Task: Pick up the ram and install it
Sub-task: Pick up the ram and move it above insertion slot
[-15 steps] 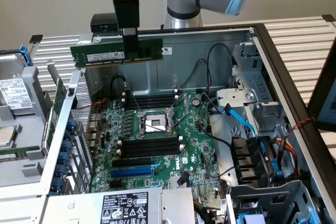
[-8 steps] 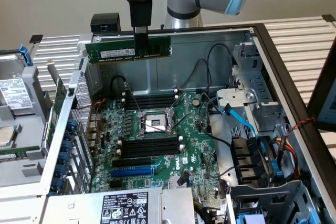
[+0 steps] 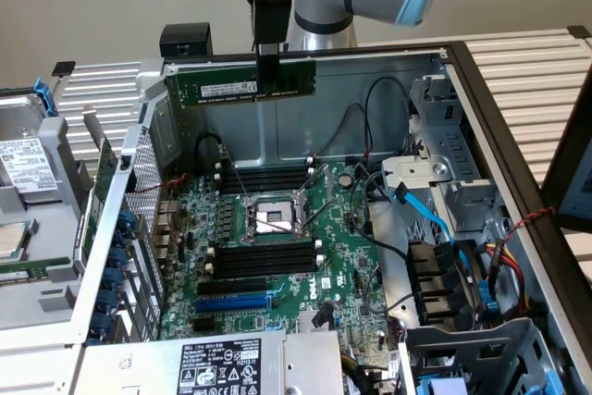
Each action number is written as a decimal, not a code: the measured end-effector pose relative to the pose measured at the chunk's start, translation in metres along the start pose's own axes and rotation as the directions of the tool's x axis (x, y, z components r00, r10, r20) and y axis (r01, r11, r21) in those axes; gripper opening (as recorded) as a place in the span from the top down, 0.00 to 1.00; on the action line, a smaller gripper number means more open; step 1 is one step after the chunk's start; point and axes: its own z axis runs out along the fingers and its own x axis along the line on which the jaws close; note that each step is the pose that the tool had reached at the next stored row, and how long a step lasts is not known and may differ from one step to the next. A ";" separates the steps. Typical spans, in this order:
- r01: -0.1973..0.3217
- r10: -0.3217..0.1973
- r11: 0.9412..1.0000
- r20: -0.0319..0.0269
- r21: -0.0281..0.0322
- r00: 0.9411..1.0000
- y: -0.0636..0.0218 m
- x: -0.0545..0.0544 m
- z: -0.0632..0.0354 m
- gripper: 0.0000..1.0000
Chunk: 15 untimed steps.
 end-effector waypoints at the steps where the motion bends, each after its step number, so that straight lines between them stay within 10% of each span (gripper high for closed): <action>1: 0.000 0.000 1.000 -0.005 0.000 1.000 -0.0014 -0.003 0.0008 0.87; 4: -0.001 0.001 1.000 -0.018 -0.001 1.000 -0.0046 -0.011 0.0036 0.87; 15: -0.020 0.020 1.000 -0.014 -0.002 1.000 -0.0058 -0.012 0.0106 0.87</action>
